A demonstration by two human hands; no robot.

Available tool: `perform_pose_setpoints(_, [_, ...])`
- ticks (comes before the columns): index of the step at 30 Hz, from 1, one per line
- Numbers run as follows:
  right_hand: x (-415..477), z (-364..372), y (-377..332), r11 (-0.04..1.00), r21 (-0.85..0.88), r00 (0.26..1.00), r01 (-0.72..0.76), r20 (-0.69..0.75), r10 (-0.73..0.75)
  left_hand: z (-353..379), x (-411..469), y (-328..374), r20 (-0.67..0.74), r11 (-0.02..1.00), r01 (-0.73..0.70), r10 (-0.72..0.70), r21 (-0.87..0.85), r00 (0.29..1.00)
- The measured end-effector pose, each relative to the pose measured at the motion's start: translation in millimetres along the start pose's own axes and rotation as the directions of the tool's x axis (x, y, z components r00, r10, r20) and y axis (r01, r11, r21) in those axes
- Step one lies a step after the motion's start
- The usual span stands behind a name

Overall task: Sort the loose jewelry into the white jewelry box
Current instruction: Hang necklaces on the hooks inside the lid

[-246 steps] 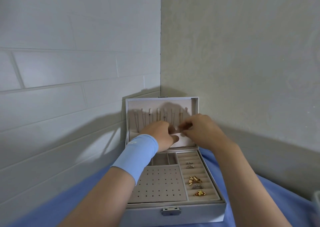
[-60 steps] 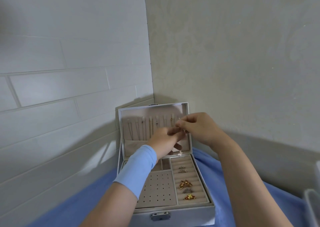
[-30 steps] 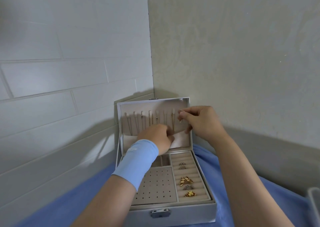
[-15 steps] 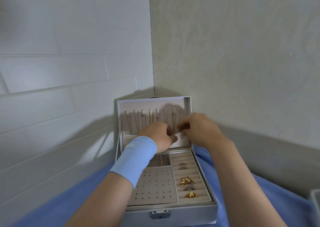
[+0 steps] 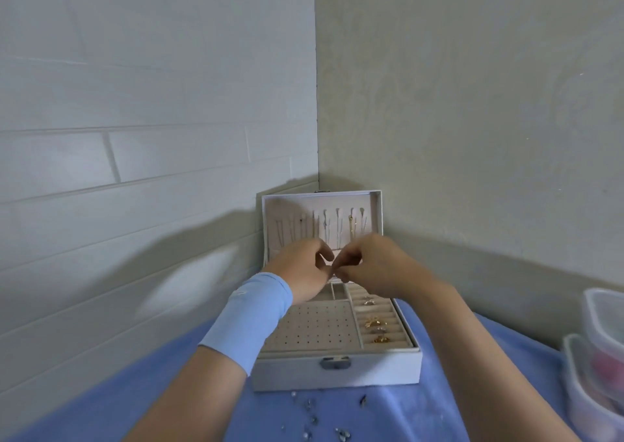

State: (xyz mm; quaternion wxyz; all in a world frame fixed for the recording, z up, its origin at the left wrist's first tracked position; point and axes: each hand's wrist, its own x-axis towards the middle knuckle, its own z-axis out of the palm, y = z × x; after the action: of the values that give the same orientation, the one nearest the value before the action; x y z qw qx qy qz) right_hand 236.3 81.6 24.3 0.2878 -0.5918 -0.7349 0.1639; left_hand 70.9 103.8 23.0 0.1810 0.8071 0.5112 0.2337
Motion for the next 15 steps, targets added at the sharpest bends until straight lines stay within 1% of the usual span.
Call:
perform_pose_setpoints(3, [-29.6, 6.1, -22.3, 0.998, 0.058, 0.986, -0.030, 0.163, 0.020, -12.2, -36.7, -2.4, -0.037, 0.998, -0.014, 0.011, -0.066, 0.999])
perform_pose_setpoints(6, [-58.0, 19.8, -40.0, 0.998, 0.042, 0.945, -0.038, 0.325, 0.022, -22.5, -73.8, -7.0, -0.015, 0.999, -0.014, 0.014, -0.039, 1.000])
perform_pose_setpoints(8, [-70.3, 31.9, -47.5, 0.999, -0.028, 0.916, -0.039, 0.398, 0.046, -24.1, -96.3, -11.9, 0.063, 0.998, 0.006, -0.003, -0.059, 0.998])
perform_pose_setpoints(10, [-79.3, 44.8, -51.0, 0.992, -0.118, 0.888, -0.044, 0.450, 0.093, -19.5, -116.3, -19.2, 0.175, 0.998, 0.040, -0.030, -0.053, 0.984])
perform_pose_setpoints(11, [-82.9, 51.4, -51.4, 0.984, -0.168, 0.879, -0.051, 0.460, 0.125, -16.1, -124.7, -24.1, 0.220, 0.998, 0.057, -0.048, -0.038, 0.974])
perform_pose_setpoints(13, [-90.0, 65.4, -51.1, 0.961, -0.268, 0.884, -0.068, 0.430, 0.183, -7.7, -137.6, -35.7, 0.267, 0.997, 0.083, -0.081, 0.005, 0.960])
perform_pose_setpoints(15, [-96.1, 80.4, -53.5, 0.927, -0.375, 0.925, -0.026, 0.342, 0.165, 2.1, -146.5, -46.3, 0.274, 0.995, 0.093, -0.099, 0.037, 0.957])
